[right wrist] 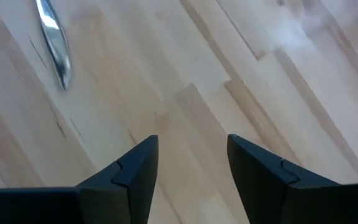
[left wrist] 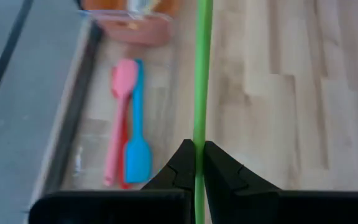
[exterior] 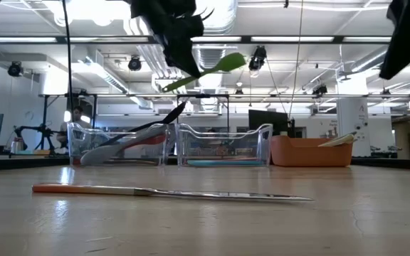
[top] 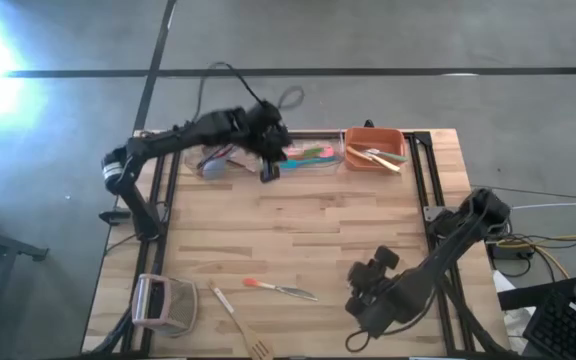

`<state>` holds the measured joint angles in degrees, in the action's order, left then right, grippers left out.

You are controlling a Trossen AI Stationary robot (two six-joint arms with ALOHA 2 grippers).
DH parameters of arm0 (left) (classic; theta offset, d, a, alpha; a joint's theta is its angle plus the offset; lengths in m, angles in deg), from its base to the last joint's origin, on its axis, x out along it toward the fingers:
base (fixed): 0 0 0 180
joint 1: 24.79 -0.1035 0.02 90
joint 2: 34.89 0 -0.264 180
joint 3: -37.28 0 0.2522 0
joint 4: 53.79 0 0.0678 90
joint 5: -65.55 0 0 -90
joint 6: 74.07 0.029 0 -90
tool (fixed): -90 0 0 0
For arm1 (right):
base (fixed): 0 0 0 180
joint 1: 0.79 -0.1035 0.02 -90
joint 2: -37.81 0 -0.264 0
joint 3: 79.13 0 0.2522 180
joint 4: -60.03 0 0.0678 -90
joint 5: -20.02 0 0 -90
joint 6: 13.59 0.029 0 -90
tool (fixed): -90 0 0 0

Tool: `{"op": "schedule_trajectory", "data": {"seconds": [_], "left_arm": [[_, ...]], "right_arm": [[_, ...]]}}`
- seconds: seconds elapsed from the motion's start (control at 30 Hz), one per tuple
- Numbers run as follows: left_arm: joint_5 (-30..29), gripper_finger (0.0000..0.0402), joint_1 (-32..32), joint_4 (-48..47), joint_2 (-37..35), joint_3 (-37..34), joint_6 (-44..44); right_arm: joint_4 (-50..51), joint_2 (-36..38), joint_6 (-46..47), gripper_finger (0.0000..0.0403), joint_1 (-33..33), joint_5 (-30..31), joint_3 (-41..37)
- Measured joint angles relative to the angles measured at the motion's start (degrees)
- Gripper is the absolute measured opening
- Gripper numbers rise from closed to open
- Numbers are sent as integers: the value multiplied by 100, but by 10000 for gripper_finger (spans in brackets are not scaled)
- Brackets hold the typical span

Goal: Pick & Place Kitchen Items
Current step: Put the green spatula into the right transparent bin

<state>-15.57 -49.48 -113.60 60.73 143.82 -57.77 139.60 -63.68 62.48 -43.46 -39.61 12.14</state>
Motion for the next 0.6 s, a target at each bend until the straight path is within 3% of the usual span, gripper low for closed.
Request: {"op": "schedule_trajectory", "data": {"seconds": [0.2, 0.6], "left_arm": [[230, 16, -656, -56, 459, 373, 219], [253, 16, -825, -52, 1844, 1567, 618]], "right_arm": [[-1232, 805, -442, 174, 162, 138, -1183], [-1802, 1430, -308, 159, 321, 282, -2346]]}}
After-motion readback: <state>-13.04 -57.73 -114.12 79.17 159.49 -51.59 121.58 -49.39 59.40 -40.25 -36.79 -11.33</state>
